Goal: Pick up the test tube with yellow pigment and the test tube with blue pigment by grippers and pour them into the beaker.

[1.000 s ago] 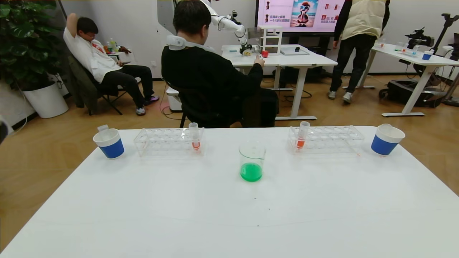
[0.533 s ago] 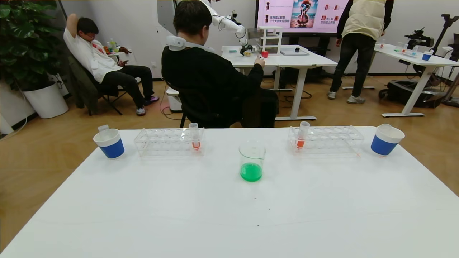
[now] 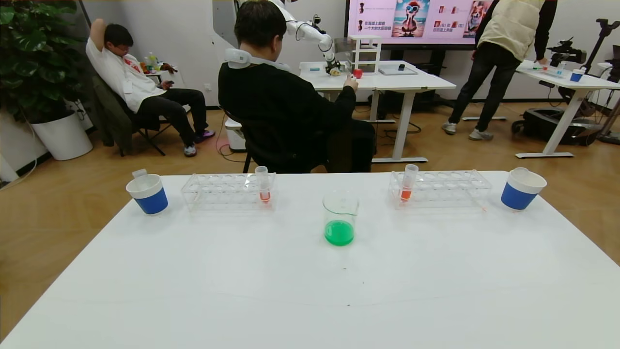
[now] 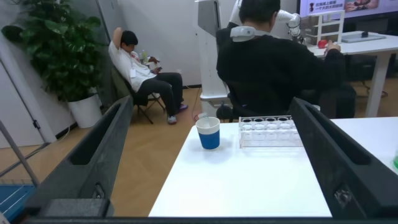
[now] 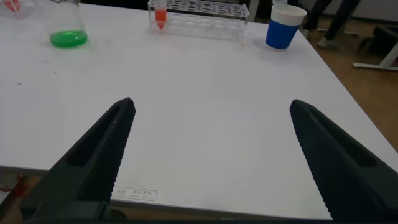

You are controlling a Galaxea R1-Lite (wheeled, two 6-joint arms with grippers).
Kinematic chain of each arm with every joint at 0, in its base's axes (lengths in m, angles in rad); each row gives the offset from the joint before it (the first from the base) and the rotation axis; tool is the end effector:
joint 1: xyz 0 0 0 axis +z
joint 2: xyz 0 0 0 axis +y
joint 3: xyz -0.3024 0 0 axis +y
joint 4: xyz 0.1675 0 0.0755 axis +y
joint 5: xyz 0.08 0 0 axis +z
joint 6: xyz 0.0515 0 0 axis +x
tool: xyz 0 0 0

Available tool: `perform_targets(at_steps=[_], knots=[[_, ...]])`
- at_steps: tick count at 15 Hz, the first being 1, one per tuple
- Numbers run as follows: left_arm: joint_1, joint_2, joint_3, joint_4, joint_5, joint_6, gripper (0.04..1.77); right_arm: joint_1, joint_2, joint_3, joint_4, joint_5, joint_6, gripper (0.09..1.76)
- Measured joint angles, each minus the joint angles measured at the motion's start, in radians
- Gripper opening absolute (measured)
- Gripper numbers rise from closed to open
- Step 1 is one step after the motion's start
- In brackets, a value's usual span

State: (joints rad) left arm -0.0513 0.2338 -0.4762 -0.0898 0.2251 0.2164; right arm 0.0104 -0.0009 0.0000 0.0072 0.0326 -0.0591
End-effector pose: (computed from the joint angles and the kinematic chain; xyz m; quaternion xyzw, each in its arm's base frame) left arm -0.0260 0.0128 0.2260 0.0835 -0.1536 0.1028 0.9792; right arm -0.0035 0.0016 0.0746 -0.0295 0.0025 0.0216 0.9993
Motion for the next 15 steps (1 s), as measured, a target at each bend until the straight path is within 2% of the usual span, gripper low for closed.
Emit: perform_targets(at_steps=[2,5,7,9,11,13,15], knots=[[0.026,-0.095,0.077,0.015,-0.076,-0.037,1.75,0.000,0.000,0.000,0.000,0.000,0.000,1.74],[0.044,-0.194,0.231,-0.012,-0.183,-0.164,1.75,0.000,0.000,0.000,0.000,0.001,0.000,1.74],[0.047,-0.220,0.360,-0.023,-0.235,-0.173,1.75,0.000,0.000,0.000,0.000,0.001,0.000,1.74],[0.048,-0.230,0.443,0.053,-0.274,-0.188,1.75,0.000,0.000,0.000,0.000,0.000,0.000,1.74],[0.048,-0.233,0.459,0.065,-0.282,-0.187,1.75,0.000,0.000,0.000,0.000,0.000,0.000,1.74],[0.048,-0.235,0.469,0.095,-0.231,-0.153,1.75,0.000,0.000,0.000,0.000,0.000,0.000,1.74],[0.049,-0.235,0.473,0.097,-0.227,-0.150,1.75,0.000,0.000,0.000,0.000,0.000,0.000,1.74]])
